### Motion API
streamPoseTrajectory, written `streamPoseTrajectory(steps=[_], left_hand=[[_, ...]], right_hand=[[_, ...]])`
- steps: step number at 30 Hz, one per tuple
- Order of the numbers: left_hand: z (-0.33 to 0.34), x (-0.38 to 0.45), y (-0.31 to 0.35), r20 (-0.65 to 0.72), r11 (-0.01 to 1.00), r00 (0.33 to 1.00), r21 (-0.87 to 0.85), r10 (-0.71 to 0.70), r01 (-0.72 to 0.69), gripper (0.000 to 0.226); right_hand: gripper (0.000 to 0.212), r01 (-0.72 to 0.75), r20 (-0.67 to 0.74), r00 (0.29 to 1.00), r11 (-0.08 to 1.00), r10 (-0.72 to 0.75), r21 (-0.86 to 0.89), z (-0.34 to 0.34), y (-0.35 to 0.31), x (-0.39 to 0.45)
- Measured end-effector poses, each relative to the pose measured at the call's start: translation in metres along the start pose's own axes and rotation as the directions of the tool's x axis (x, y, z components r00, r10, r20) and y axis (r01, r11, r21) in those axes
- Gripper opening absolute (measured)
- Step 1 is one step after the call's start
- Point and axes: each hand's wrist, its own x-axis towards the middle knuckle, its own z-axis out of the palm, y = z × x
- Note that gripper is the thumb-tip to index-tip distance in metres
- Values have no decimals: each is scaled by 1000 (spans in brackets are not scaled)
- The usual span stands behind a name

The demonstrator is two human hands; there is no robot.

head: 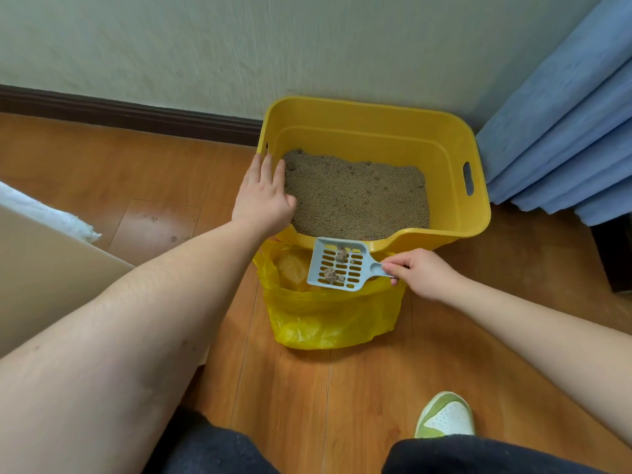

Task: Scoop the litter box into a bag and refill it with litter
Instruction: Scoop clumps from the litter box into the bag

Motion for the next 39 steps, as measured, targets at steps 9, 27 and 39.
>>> streamPoseTrajectory(steps=[9, 27, 39], left_hand=[[1, 0, 0, 2, 1000, 1000, 18, -9, 9, 67], [1, 0, -1, -15, 1000, 1000, 4, 2, -2, 68], [-5, -3, 1, 5, 1000, 1000, -26, -5, 5, 68]], right_hand=[[29, -232, 183, 963, 955, 198, 186, 18, -8, 1], [25, -638, 540, 770, 456, 340, 621, -11, -47, 11], [29, -67, 230, 973, 957, 1, 281, -17, -31, -43]])
